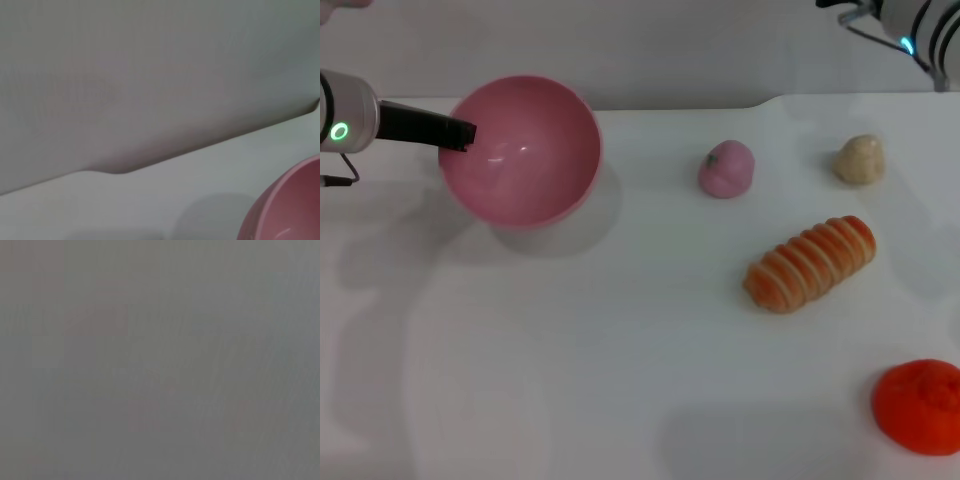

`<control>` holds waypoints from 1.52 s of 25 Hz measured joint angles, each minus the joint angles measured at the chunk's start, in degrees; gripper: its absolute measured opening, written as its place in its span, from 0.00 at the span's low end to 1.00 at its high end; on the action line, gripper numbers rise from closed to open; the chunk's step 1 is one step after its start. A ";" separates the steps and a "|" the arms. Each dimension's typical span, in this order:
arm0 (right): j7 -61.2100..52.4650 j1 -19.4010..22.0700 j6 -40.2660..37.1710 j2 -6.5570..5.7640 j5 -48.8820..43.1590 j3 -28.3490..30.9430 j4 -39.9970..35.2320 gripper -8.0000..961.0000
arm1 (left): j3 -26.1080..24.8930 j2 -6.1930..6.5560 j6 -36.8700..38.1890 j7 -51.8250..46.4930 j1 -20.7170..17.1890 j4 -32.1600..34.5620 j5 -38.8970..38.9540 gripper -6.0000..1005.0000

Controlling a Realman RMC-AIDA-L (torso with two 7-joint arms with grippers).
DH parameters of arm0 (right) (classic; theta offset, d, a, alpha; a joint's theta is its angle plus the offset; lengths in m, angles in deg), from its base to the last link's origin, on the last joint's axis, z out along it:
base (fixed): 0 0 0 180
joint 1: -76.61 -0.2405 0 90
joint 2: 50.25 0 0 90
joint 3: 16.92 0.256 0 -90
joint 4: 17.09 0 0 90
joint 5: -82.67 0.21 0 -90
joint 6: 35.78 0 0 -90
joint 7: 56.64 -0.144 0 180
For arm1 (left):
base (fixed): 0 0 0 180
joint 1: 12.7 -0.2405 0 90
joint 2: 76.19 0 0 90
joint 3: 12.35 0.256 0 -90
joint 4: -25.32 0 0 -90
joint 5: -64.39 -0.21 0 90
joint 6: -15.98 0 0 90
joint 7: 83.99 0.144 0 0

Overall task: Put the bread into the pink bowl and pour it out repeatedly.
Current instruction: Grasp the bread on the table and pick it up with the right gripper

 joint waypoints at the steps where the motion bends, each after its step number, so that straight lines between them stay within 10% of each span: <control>1: 2.38 -0.11 0.67 -0.17 3.54 0.67 -0.56 0.57 | 0.00 0.00 -0.28 0.20 -0.01 0.01 0.09 0.04; 8: 33.01 -0.05 10.11 -1.67 37.88 5.24 -6.13 0.57 | -0.18 0.02 -1.21 2.91 -0.07 -0.49 2.63 0.04; 14: 58.73 -0.89 32.84 -1.94 60.70 18.24 -10.57 0.57 | -0.37 0.05 -1.57 4.29 -0.22 -0.48 4.35 0.04; 26: 57.84 -10.79 80.83 -5.14 50.14 29.83 -20.91 0.57 | -0.51 0.29 -1.79 4.84 0.15 -0.06 5.03 0.04; 34: 61.06 -15.93 84.95 -4.68 49.07 28.54 -3.65 0.57 | -0.04 0.04 -1.59 4.83 0.43 -0.07 5.09 0.04; 38: 62.89 -15.41 81.12 -2.49 44.23 27.70 -0.93 0.57 | 0.04 0.01 -1.94 5.33 0.29 -0.42 6.54 0.04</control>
